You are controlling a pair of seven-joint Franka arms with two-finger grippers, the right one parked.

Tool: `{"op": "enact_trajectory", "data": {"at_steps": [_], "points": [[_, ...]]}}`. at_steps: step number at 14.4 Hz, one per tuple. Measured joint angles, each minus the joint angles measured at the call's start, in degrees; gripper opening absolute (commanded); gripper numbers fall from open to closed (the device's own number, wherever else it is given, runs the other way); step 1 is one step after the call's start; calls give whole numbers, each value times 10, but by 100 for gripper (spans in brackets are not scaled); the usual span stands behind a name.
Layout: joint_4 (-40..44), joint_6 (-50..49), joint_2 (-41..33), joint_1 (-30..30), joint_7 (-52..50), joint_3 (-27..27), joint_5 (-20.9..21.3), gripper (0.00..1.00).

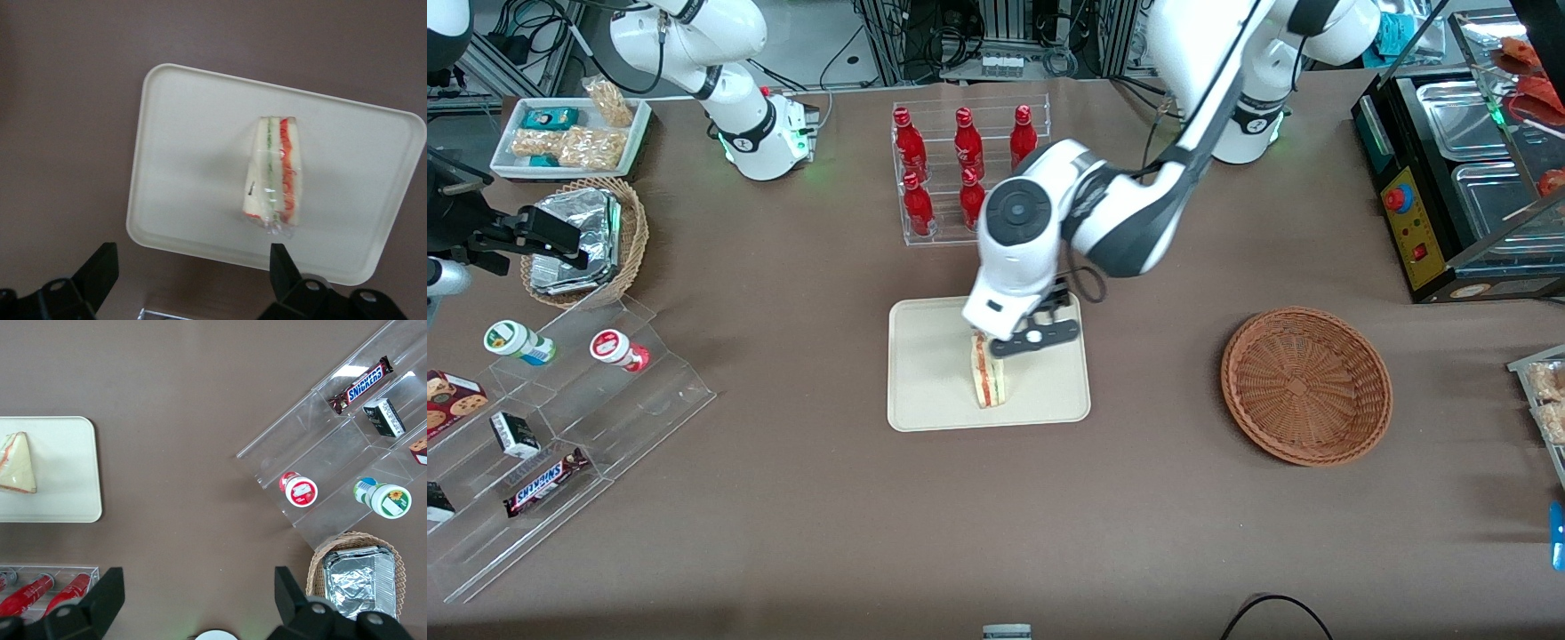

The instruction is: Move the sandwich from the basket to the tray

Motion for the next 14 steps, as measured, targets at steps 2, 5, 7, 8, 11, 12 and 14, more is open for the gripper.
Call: {"op": "enact_trajectory", "data": {"at_steps": [2, 5, 7, 8, 11, 12, 14], "points": [[-31, -8, -27, 24, 8, 3, 0, 100], [-97, -9, -77, 74, 76, 5, 0, 100], [-147, -10, -123, 114, 141, 6, 0, 100], [-170, -14, -148, 134, 176, 7, 0, 100], [-213, -71, -214, 197, 286, 8, 0, 100], [-218, -92, -231, 215, 320, 8, 0, 100], [-220, -121, -257, 247, 377, 9, 1, 100]]}}
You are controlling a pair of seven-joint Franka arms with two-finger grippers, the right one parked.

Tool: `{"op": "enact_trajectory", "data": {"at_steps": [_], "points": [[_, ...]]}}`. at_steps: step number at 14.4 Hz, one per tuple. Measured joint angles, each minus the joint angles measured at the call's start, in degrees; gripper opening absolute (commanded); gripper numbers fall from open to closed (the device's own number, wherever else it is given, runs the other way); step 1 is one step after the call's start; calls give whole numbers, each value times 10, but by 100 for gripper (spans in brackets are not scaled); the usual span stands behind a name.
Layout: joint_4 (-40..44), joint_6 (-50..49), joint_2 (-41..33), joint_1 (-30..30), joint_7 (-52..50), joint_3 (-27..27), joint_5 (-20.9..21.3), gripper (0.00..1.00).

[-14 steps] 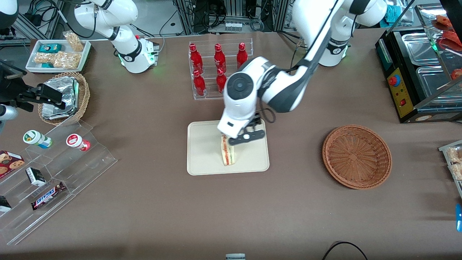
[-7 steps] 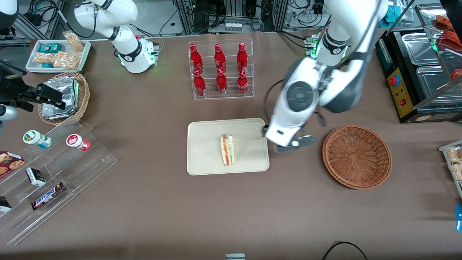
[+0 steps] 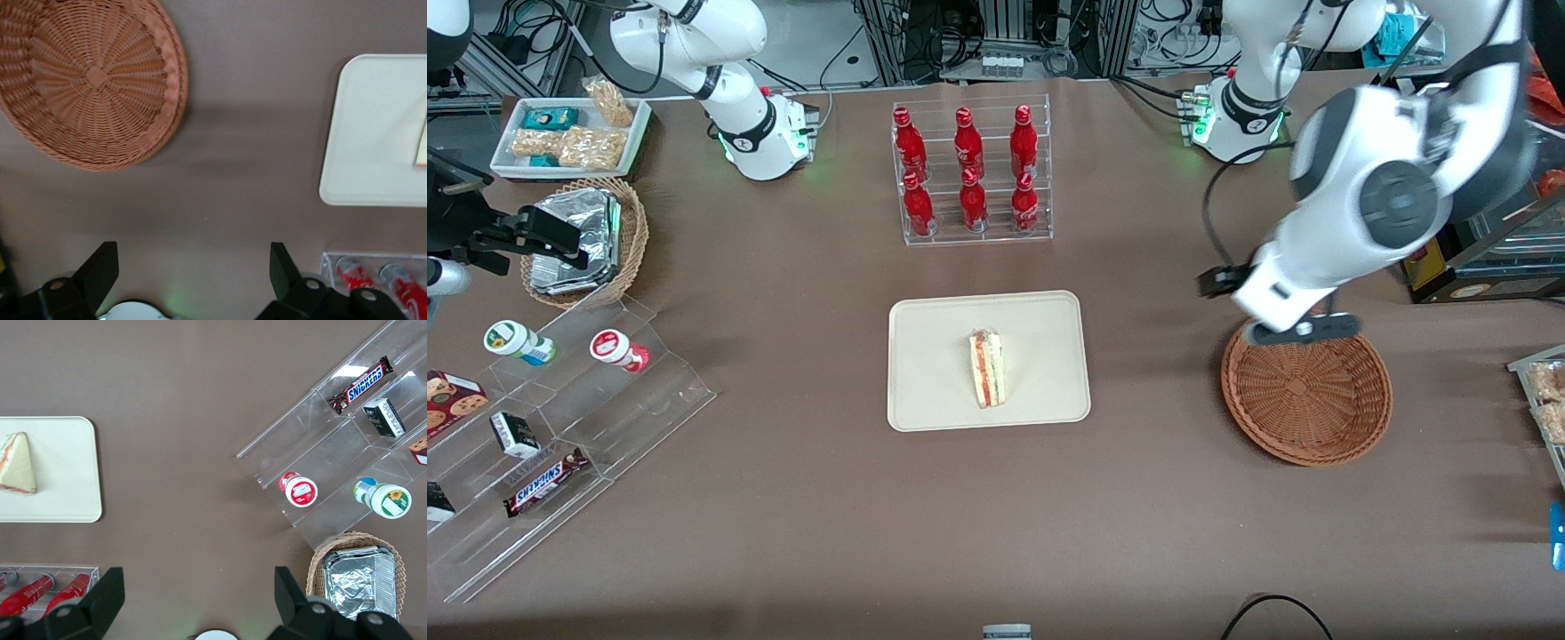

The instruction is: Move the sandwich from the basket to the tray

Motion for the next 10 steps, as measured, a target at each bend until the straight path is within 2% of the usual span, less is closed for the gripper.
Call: {"op": "enact_trajectory", "data": {"at_steps": [4, 7, 10], "points": [[8, -35, -37, 58, 78, 0, 3, 100], [49, -63, -48, 117, 135, -2, 3, 100], [89, -64, -53, 150, 151, -2, 5, 100]]}}
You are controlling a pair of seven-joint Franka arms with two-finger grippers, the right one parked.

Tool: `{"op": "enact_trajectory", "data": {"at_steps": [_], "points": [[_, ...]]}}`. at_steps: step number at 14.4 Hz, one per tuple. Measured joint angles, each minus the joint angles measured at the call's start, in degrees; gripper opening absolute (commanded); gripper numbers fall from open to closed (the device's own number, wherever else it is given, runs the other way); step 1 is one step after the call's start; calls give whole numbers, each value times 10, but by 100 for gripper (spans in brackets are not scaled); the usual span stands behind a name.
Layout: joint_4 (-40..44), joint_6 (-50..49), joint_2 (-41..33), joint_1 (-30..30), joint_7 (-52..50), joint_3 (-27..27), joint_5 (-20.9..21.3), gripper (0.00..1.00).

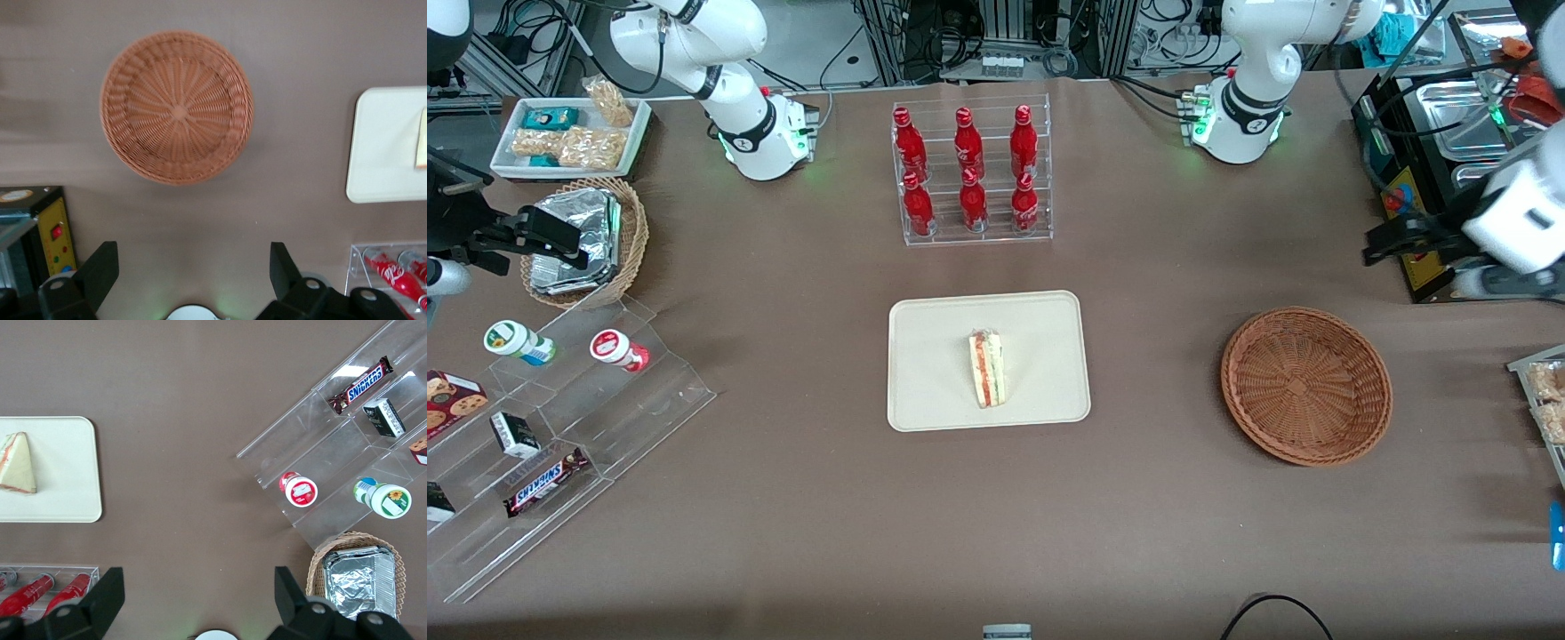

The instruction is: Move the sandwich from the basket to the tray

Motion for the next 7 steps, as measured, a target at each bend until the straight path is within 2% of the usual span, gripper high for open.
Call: {"op": "enact_trajectory", "data": {"at_steps": [3, 7], "points": [[20, 0, -3, 4, 0, -5, 33, 100], [20, 0, -3, 4, 0, -15, 32, 100]]}}
